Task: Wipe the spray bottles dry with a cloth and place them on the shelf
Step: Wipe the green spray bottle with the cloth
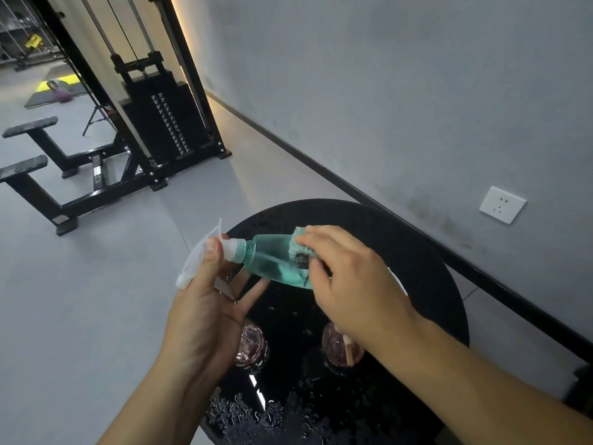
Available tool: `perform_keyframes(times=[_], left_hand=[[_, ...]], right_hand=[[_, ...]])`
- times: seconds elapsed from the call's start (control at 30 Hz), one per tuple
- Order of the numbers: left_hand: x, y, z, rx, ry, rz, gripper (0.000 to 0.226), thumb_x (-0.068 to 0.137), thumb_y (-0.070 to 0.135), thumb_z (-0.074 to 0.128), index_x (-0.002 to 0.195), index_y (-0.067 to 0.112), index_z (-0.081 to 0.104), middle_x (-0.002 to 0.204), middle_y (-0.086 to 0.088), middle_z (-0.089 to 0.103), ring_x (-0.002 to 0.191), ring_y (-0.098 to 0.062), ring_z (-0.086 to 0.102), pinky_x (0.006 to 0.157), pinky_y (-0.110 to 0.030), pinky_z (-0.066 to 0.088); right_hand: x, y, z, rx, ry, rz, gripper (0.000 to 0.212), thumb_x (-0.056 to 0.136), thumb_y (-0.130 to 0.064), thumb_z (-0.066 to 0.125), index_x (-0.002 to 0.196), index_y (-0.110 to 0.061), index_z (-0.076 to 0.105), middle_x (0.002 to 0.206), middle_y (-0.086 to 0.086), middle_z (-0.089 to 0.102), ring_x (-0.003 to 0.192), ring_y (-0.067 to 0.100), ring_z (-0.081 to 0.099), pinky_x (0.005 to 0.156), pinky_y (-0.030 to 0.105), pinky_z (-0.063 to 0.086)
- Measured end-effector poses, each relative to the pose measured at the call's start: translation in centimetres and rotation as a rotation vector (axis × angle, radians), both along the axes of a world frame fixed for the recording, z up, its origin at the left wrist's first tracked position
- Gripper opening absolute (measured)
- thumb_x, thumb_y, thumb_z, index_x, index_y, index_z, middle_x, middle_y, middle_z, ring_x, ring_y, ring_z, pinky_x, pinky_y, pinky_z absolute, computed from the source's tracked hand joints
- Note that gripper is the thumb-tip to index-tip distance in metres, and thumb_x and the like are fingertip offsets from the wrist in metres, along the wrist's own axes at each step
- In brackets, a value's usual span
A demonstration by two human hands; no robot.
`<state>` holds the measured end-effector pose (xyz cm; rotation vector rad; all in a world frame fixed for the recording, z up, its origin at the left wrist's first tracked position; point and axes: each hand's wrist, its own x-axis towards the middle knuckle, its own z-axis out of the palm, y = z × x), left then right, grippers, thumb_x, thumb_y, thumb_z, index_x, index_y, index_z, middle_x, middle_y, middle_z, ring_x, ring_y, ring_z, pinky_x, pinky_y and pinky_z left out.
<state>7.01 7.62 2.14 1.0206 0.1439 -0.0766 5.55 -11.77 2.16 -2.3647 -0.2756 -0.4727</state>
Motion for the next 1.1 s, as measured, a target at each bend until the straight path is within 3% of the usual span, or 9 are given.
perform_keyframes(times=[0.1,0.27,0.43,0.63,0.73,0.83,1.0,1.1], left_hand=[[-0.1,0.0,0.1,0.002,-0.003,0.017,0.032,0.102,0.043,0.064,0.125,0.021,0.065,0.145,-0.021,0.065,0.125,-0.033,0.072,0.096,-0.052,0.063],[-0.3,0.1,0.2,0.009,-0.008,0.013,0.025,0.104,0.044,0.061,0.113,0.022,0.068,0.138,-0.02,0.069,0.124,-0.035,0.072,0.097,-0.053,0.062],[0.1,0.8,0.4,-0.037,-0.005,0.029,0.039,0.102,0.046,0.063,0.132,0.021,0.062,0.148,-0.021,0.063,0.128,-0.034,0.07,0.095,-0.05,0.063],[-0.3,-0.1,0.3,0.004,-0.02,0.036,0.031,0.103,0.044,0.063,0.124,0.022,0.067,0.145,-0.021,0.064,0.125,-0.032,0.072,0.095,-0.051,0.063],[-0.2,0.2,0.6,-0.008,-0.023,0.043,0.037,0.101,0.044,0.064,0.13,0.022,0.065,0.147,-0.021,0.064,0.126,-0.033,0.071,0.097,-0.052,0.062],[0.0,0.4,0.8,-0.033,-0.029,0.04,0.036,0.101,0.043,0.064,0.129,0.021,0.063,0.148,-0.021,0.062,0.127,-0.033,0.071,0.096,-0.051,0.062],[-0.4,-0.3,0.5,0.026,-0.042,0.02,0.028,0.104,0.044,0.061,0.121,0.023,0.068,0.141,-0.02,0.068,0.127,-0.034,0.071,0.098,-0.053,0.062],[-0.3,0.2,0.7,0.02,-0.044,0.021,0.032,0.103,0.045,0.062,0.127,0.022,0.065,0.147,-0.021,0.063,0.13,-0.033,0.069,0.098,-0.052,0.062]], right_hand=[[0.1,-0.3,-0.2,0.088,0.035,-0.051,0.037,0.103,-0.01,0.054,0.136,-0.022,0.064,0.141,-0.014,0.057,0.13,0.003,0.053,0.107,0.032,0.051],[-0.5,0.6,0.1,0.086,-0.006,0.062,0.037,0.1,-0.011,0.059,0.135,-0.021,0.066,0.141,-0.012,0.056,0.132,0.005,0.052,0.105,0.032,0.054],[0.1,-0.7,-0.1,0.174,-0.016,-0.07,0.033,0.099,-0.01,0.06,0.129,-0.021,0.068,0.13,-0.015,0.061,0.12,0.001,0.058,0.101,0.024,0.053],[-0.3,0.2,-0.2,0.14,-0.054,0.032,0.036,0.098,-0.008,0.062,0.131,-0.022,0.068,0.135,-0.016,0.059,0.128,0.0,0.054,0.107,0.02,0.048],[0.1,-0.2,-0.2,0.168,-0.049,0.001,0.035,0.098,-0.007,0.062,0.129,-0.021,0.069,0.133,-0.015,0.061,0.125,-0.001,0.056,0.105,0.017,0.048],[0.4,-1.1,-0.3,0.19,-0.041,-0.066,0.035,0.099,-0.005,0.059,0.13,-0.019,0.069,0.132,-0.013,0.062,0.123,-0.001,0.056,0.106,0.019,0.048],[-0.2,-0.1,-0.3,0.09,-0.141,0.073,0.037,0.098,-0.002,0.061,0.131,-0.016,0.069,0.138,-0.006,0.061,0.13,0.006,0.055,0.107,0.026,0.05],[0.2,-0.6,-0.5,0.117,-0.124,0.05,0.037,0.098,-0.003,0.062,0.131,-0.018,0.069,0.137,-0.009,0.061,0.129,0.005,0.056,0.106,0.029,0.051]])
